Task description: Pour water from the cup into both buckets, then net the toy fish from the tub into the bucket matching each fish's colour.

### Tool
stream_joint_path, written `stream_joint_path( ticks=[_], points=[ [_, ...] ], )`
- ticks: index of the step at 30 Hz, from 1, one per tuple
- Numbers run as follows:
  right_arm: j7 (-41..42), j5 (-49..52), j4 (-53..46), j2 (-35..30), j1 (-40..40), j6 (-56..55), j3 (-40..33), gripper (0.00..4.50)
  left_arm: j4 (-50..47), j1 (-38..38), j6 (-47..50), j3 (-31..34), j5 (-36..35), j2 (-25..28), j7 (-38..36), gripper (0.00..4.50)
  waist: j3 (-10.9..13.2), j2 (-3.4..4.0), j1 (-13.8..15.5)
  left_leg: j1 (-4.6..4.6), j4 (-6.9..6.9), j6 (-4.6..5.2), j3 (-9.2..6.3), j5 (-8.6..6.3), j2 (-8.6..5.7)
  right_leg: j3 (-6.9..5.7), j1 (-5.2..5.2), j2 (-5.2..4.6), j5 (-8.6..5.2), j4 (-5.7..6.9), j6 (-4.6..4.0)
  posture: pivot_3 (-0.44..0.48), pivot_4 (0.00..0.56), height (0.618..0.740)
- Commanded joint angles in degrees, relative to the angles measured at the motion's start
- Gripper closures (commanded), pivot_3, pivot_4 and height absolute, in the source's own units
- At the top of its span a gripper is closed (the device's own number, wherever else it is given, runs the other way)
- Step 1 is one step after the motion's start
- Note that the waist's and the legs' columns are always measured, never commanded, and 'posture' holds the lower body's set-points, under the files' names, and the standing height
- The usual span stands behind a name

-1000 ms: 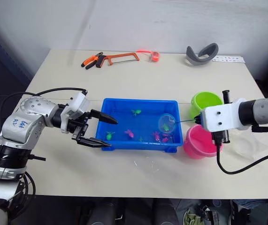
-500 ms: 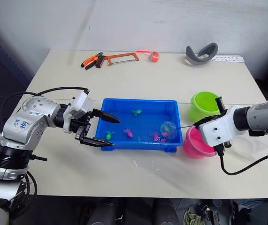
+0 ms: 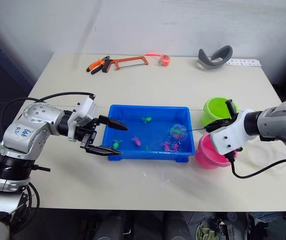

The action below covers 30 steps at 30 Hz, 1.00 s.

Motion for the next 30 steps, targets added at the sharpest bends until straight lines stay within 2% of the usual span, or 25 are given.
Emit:
stream_joint_path(
  ticks=[1,4,10,19,30],
  points=[
    [2.1,3.5,-2.0,-0.3,2.2,-0.4,-0.1,4.5,-0.9,-0.9,0.1,1.6,-1.2,0.6,0.3,0.02,0.0,0.0,0.0,0.0,0.0,0.0,0.0,0.0,0.0,0.0,0.0,0.0,0.0,0.0,0.0,0.0,0.15,0.74],
    [3.2,6.1,-3.0,-0.4,3.7,2.0,-0.8,4.5,-0.9,-0.9,0.0,1.7,-1.1,0.7,0.4,0.02,0.0,0.0,0.0,0.0,0.02,0.0,0.0,0.0,0.0,0.0,0.01,0.0,0.0,0.03,0.0,0.0,0.15,0.74],
    [4.5,15.0,-8.6,0.1,8.4,17.9,-4.1,4.5,-0.8,-1.1,-0.1,1.7,-1.1,0.6,0.7,0.02,0.0,0.0,0.0,0.04,0.02,0.0,-0.01,0.0,0.02,0.0,0.03,0.0,0.0,0.1,-0.01,0.0,0.15,0.74],
    [4.6,18.0,-11.6,-1.5,11.5,29.3,-7.5,4.5,-0.8,-1.6,-0.1,1.4,-1.3,0.0,0.9,0.02,0.0,0.0,0.1,0.05,0.06,0.0,-0.01,0.0,0.01,0.01,0.04,-0.01,0.0,0.11,-0.01,0.0,0.15,0.74],
    [4.2,30.9,-18.5,-0.7,16.7,53.4,-13.5,4.5,1.6,-2.1,-2.2,0.3,0.0,-0.2,-0.1,0.02,0.0,0.0,0.1,0.05,0.05,0.0,-0.02,0.0,0.02,0.01,0.05,-0.01,0.0,0.11,-0.01,0.0,0.15,0.74]
  ],
)
